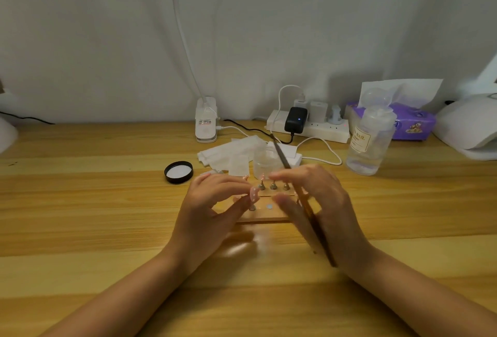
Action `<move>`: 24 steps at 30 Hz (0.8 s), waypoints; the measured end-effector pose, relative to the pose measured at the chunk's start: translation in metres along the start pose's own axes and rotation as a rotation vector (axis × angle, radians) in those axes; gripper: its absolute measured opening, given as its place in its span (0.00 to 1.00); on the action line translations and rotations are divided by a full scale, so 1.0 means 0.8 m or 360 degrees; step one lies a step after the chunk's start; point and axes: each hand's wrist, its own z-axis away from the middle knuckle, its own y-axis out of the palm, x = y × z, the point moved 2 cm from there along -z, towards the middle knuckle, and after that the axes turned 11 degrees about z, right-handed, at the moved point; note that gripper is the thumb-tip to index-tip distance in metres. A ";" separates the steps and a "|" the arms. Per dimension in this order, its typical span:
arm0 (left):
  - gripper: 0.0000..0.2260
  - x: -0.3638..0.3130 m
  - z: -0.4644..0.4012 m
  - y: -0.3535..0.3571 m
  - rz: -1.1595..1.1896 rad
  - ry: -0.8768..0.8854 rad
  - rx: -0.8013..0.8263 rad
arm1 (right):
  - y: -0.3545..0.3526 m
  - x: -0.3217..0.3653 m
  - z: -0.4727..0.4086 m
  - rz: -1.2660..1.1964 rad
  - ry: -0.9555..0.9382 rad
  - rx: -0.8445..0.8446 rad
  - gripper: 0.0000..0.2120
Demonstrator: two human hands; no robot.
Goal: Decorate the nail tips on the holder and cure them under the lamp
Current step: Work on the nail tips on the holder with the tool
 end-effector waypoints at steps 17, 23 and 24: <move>0.09 0.004 -0.001 -0.004 0.0129 -0.0172 -0.0115 | 0.025 -0.080 -0.111 0.0210 0.0803 0.0603 0.14; 0.08 0.005 -0.001 -0.003 0.0127 -0.0203 -0.0121 | 0.039 -0.083 -0.118 0.0197 0.0886 0.0675 0.15; 0.09 0.004 -0.001 -0.003 0.0131 -0.0206 -0.0123 | 0.036 -0.083 -0.121 0.0178 0.0891 0.0648 0.15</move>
